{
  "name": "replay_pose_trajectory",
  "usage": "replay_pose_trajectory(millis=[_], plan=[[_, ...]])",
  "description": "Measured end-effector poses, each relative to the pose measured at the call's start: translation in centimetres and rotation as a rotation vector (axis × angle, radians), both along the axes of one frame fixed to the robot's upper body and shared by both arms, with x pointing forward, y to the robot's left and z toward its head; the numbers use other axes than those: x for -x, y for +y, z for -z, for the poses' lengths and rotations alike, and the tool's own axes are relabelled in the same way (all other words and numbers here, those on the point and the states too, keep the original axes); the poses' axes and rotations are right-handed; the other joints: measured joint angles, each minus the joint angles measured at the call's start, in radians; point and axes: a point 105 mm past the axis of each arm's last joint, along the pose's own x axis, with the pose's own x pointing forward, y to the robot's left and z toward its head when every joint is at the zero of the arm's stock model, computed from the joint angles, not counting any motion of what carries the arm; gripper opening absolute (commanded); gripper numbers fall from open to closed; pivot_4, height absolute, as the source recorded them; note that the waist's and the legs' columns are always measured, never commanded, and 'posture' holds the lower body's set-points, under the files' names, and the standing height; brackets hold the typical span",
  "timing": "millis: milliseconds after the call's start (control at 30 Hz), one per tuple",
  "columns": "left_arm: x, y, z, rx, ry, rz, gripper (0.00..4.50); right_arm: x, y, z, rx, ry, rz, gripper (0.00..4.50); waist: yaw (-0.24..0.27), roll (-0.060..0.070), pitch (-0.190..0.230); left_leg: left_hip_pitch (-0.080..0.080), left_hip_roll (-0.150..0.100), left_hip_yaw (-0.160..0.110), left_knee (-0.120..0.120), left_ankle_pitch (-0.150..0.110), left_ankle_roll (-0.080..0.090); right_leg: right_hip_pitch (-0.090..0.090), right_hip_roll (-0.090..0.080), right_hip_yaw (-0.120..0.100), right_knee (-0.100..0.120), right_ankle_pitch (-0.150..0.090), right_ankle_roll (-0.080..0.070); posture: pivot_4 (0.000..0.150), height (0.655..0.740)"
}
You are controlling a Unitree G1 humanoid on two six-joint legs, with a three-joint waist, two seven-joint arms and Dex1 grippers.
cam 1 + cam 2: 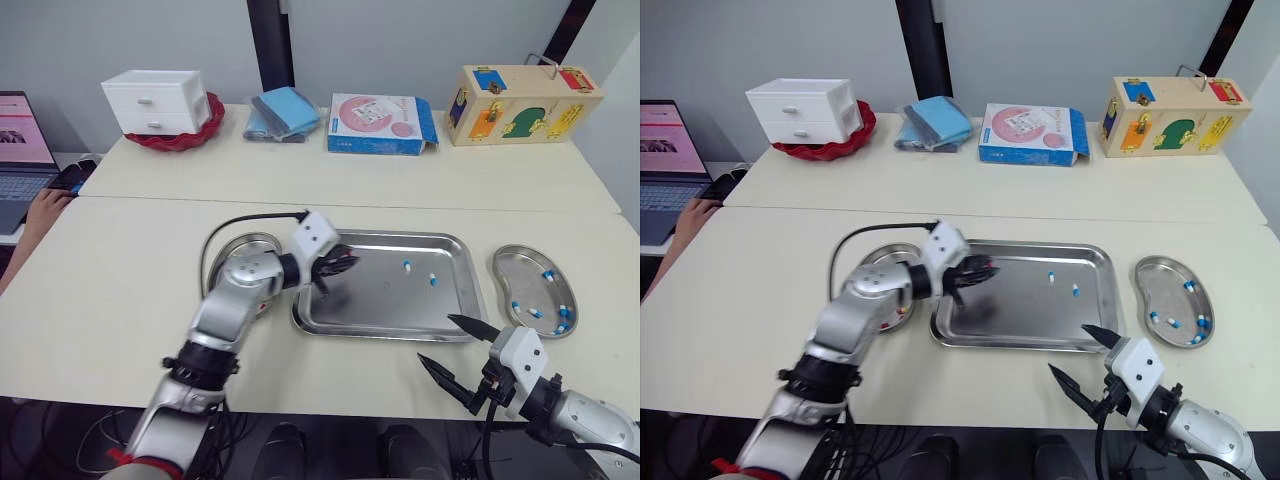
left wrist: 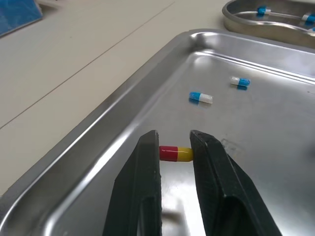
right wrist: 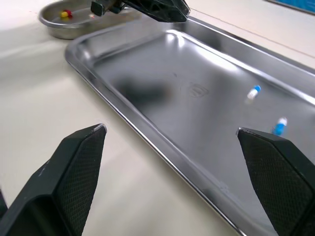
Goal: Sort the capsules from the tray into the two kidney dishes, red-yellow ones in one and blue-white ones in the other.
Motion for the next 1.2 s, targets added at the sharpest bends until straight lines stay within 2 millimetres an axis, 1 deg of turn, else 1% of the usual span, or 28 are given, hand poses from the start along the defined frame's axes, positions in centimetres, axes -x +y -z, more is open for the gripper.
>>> replay_pose_trajectory(millis=[100,267,333,467,567,667,733,767,833,1067,1200], plan=[[0.9,2.7,-1.0,0.011,0.034,-0.069,0.58,-0.6,0.2,-0.2,0.018,-0.027,-0.068,4.5,0.002,0.0,0.0,0.0,0.0,0.0,0.0,0.0,0.0,0.0,0.0,0.0,0.0,0.0,0.0,0.15,0.7337],[2.7,7.0,-2.1,0.044,0.067,-0.211,0.58,-2.0,2.3,-1.0,-0.001,-0.07,-0.268,4.5,0.002,0.0,0.0,0.0,0.0,0.0,0.0,0.0,0.0,0.0,0.0,-0.001,0.0,0.0,0.0,0.15,0.7337],[3.4,8.1,-2.0,0.059,0.077,-0.249,0.58,-2.4,3.1,-1.2,-0.007,-0.073,-0.327,4.5,0.002,0.0,0.001,0.0,0.0,0.0,0.0,0.0,0.0,0.0,0.0,-0.001,0.0,0.0,0.0,0.15,0.7337],[4.7,11.3,-0.8,0.068,0.104,-0.379,0.58,-3.7,5.1,-1.8,-0.03,-0.095,-0.428,4.5,0.002,0.0,0.001,0.0,0.0,0.0,0.0,0.0,0.0,0.0,0.0,-0.001,0.0,0.0,0.0,0.15,0.7337],[5.0,12.6,-0.1,0.066,0.104,-0.444,0.58,-4.1,5.9,-1.9,-0.036,-0.097,-0.46,4.5,0.008,-0.001,0.001,0.0,0.0,-0.001,0.0,0.0,0.0,0.0,-0.001,-0.001,0.0,0.0,0.0,0.15,0.7337],[4.6,13.5,-0.1,0.077,0.066,-0.489,0.58,-4.2,6.0,-1.6,-0.043,-0.086,-0.464,4.5,0.013,-0.001,0.001,0.0,0.0,-0.001,0.0,0.0,0.0,0.0,-0.001,-0.002,0.0,0.0,0.0,0.15,0.7337],[4.4,13.8,0.0,0.1,0.059,-0.506,1.3,-4.2,6.0,-1.5,-0.044,-0.078,-0.464,4.5,0.009,-0.001,0.001,0.0,0.0,-0.001,0.0,0.0,0.0,0.0,-0.001,-0.002,0.0,0.0,0.0,0.15,0.7337],[4.3,13.9,0.2,0.115,0.063,-0.51,1.53,-4.2,6.1,-1.4,-0.044,-0.077,-0.464,4.5,0.007,-0.001,0.001,0.0,0.0,-0.001,0.0,0.0,0.0,0.0,-0.001,-0.002,0.0,0.0,0.0,0.15,0.7337],[4.2,14.0,0.3,0.126,0.063,-0.509,2.15,-4.2,6.0,-1.4,-0.044,-0.074,-0.462,4.5,0.005,-0.001,0.001,0.0,0.0,-0.001,0.0,0.0,0.0,-0.001,-0.001,-0.002,0.0,0.0,0.0,0.15,0.7337],[4.2,14.5,0.6,0.144,0.062,-0.495,4.46,-4.2,5.9,-1.1,-0.04,-0.052,-0.451,4.5,0.004,-0.001,0.001,0.0,0.0,-0.001,0.0,0.0,0.0,-0.001,-0.001,-0.002,0.0,0.0,0.0,0.15,0.7337],[4.5,14.6,0.7,0.144,0.065,-0.466,4.48,-4.1,5.5,-1.4,-0.035,-0.059,-0.434,4.5,0.003,-0.001,0.001,0.0,0.0,-0.001,0.0,0.0,0.0,-0.001,-0.001,-0.001,0.0,0.0,0.0,0.15,0.7337]])
